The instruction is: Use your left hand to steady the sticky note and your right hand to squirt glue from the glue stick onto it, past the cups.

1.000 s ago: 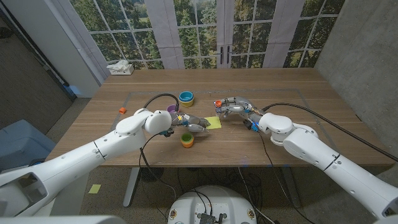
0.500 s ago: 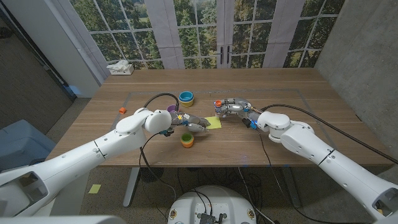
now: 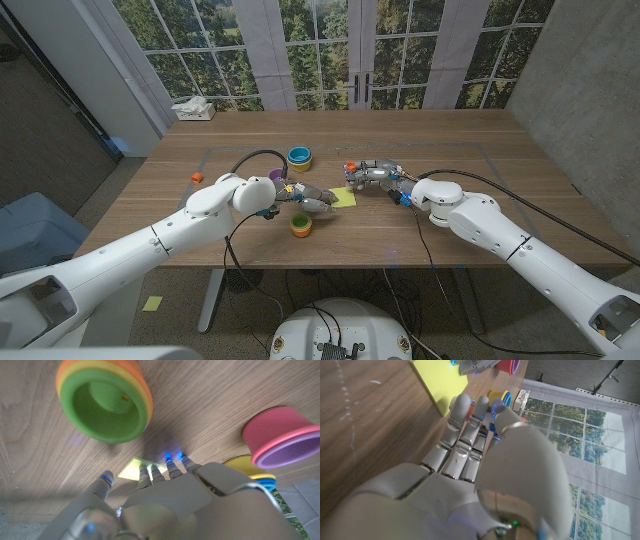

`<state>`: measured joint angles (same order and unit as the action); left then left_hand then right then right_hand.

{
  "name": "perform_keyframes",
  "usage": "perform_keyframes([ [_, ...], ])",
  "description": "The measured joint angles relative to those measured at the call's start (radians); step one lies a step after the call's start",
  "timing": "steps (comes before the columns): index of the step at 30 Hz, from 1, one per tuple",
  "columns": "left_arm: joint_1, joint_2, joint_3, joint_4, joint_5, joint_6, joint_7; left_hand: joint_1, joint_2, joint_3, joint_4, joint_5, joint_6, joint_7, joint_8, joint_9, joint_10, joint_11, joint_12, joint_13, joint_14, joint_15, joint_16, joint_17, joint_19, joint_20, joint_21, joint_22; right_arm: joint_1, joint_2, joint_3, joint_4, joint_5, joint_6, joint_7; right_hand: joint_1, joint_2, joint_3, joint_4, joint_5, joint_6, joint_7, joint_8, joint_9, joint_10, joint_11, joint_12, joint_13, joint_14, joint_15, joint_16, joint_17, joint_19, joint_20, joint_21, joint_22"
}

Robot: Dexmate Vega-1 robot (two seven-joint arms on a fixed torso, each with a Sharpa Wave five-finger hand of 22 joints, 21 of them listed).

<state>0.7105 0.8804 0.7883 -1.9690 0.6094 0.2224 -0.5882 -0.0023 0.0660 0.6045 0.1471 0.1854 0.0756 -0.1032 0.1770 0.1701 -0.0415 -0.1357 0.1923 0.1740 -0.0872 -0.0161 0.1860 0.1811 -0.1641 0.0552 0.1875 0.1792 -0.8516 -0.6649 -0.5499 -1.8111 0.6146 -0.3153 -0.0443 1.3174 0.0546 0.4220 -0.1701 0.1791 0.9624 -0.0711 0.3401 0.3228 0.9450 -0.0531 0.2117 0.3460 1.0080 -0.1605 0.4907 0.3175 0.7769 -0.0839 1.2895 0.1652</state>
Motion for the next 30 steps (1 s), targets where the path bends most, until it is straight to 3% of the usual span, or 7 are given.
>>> perform_keyframes([
  [30,-0.015,-0.008,0.007,0.01,0.003,0.006,-0.014,0.0,0.0,-0.007,0.007,0.0,0.0,0.0,0.001,0.0,0.0,0.0,-0.003,0.001,0.0,0.0,0.001,0.0,0.0,0.0,0.006,0.0,0.036,0.029,-0.035,0.065,-0.011,-0.019,-0.012,0.0,0.0,-0.007,0.002,0.002,0.003,-0.003,-0.006,-0.001,0.0,0.0,0.0,-0.005,0.018,-0.004,-0.008,-0.012,0.018,-0.004,-0.008,0.0],
])
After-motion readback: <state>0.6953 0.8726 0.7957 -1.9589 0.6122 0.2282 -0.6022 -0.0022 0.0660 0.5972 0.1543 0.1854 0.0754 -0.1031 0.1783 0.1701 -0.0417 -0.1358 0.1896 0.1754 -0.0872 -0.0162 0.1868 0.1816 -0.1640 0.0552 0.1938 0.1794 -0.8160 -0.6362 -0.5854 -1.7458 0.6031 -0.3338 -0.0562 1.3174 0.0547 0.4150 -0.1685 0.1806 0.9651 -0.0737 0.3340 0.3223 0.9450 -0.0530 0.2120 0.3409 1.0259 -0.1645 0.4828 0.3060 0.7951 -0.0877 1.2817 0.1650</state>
